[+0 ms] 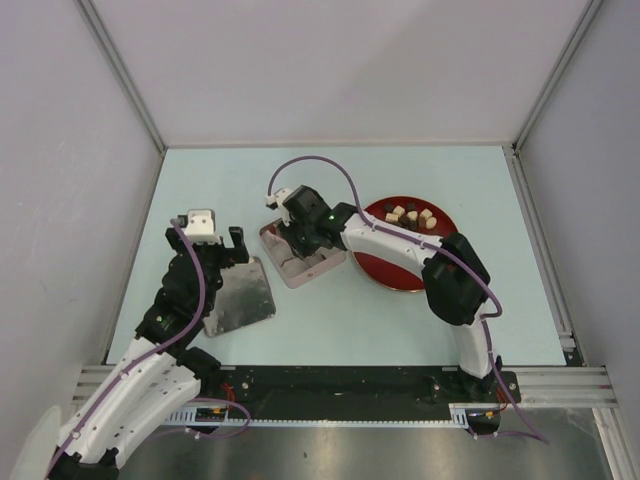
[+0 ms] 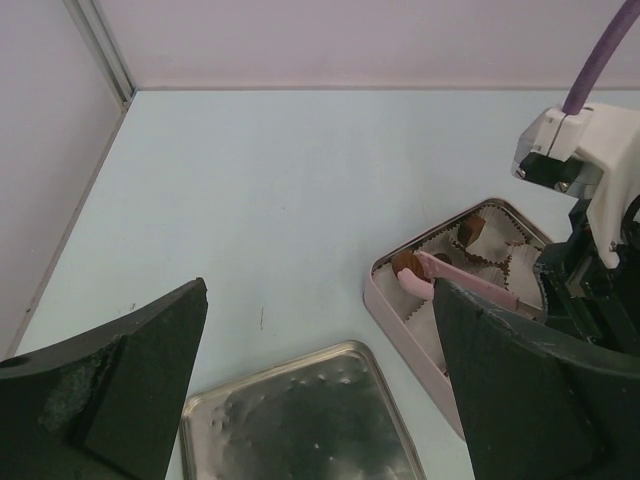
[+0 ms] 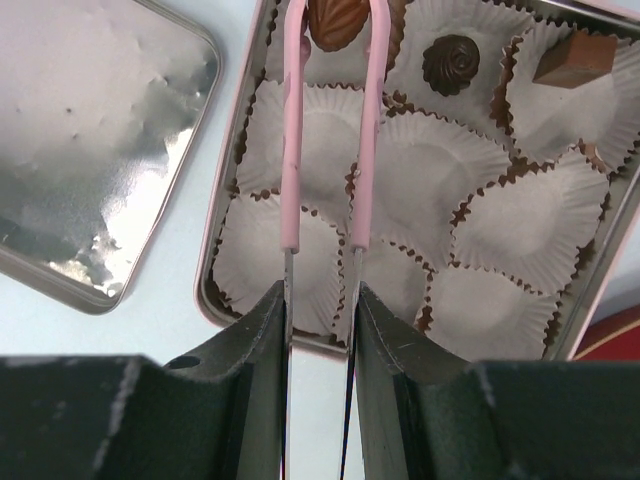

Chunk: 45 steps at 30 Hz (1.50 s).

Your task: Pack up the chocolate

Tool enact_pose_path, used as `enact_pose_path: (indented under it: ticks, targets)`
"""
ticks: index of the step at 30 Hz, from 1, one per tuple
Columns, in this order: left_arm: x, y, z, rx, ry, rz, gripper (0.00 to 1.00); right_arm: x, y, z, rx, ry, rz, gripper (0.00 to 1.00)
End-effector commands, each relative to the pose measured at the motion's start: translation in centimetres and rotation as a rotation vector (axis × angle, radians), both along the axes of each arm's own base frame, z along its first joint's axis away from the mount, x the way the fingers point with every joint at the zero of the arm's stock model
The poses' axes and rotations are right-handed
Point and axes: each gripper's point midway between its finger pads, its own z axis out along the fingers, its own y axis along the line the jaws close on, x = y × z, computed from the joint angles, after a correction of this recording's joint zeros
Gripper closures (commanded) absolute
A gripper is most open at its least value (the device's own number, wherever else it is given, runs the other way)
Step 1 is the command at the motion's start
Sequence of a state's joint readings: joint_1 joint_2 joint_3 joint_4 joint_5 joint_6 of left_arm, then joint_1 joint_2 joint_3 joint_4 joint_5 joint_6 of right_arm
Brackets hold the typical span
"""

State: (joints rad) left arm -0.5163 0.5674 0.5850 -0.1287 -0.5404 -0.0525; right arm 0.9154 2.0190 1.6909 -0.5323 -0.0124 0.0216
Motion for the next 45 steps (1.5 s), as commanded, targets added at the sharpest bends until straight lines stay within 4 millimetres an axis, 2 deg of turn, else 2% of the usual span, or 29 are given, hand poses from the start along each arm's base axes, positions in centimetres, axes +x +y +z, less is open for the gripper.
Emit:
enact_pose_path:
  ticks: [1, 10, 14, 22, 32, 37, 45]
  targets:
    - [0.2, 0.2, 0.8, -0.017, -0.033, 0.016, 0.00, 0.7, 1.6, 1.1, 0.028, -0.030, 0.025, 0.97]
    - [0.1, 0.2, 0.8, -0.018, -0.034, 0.014, 0.00, 1.2, 1.5, -0.2, -0.004, -0.023, 0.010, 0.91]
    - [0.1, 0.2, 0.8, -0.018, -0.034, 0.014, 0.00, 1.2, 1.7, 0.0, 0.004, -0.026, 0.014, 0.82]
    - [0.1, 0.2, 0.9, -0.019, -0.036, 0.013, 0.00, 1.3, 2.1, -0.4, 0.008, -0.023, 0.015, 0.75]
    - [0.1, 0.2, 0.9, -0.021, -0.038, 0.013, 0.00, 1.6, 2.3, 0.1, 0.013, -0.031, 0.011, 0.66]
    - [0.1, 0.3, 1.0, -0.020, -0.040, 0.013, 0.00, 1.7, 2.3, 0.9, 0.027, -0.044, 0.009, 0.62]
    - [0.0, 0.3, 1.0, -0.022, -0.041, 0.014, 0.00, 1.6, 2.3, 2.3, 0.050, -0.058, 0.005, 0.62]
